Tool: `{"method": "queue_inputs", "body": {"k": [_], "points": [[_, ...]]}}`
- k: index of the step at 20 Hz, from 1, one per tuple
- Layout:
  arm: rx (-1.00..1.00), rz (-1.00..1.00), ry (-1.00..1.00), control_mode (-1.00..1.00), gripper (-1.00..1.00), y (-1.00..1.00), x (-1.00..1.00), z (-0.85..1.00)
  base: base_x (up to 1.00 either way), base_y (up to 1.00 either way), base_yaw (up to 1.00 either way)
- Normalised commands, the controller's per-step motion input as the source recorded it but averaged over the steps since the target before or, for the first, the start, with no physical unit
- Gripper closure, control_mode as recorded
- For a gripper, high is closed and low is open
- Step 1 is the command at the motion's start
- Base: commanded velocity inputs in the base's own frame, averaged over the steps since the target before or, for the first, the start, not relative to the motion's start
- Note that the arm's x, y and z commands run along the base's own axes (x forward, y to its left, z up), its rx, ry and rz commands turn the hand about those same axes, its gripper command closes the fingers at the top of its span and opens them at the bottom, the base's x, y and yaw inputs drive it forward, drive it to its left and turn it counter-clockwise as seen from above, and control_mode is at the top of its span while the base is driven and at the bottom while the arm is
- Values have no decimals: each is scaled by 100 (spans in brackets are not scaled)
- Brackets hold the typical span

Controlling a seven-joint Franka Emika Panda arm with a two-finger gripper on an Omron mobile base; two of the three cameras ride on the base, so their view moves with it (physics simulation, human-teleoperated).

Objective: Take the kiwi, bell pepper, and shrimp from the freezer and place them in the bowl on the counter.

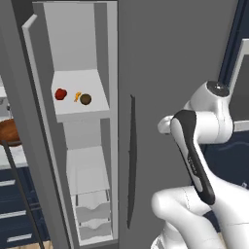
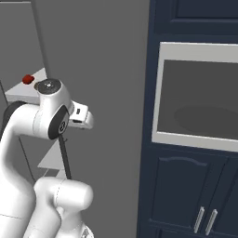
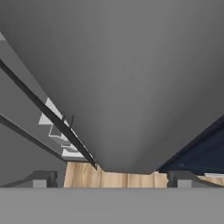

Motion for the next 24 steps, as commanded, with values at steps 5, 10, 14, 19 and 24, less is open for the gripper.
{"method": "queue_inputs", "body": {"k": [5,10,14,19,24], "points": [[0,0,0,100,-100,0,0,0,-38,35,0],[0,0,0,100,-100,0,0,0,0,67,0],[0,0,0,100,-100,0,0,0,4,76,0],[0,0,0,-100,-100,2,11,0,13,42,0],[0,-6,6,-100,-100,0,90,0,0,0,0]]}}
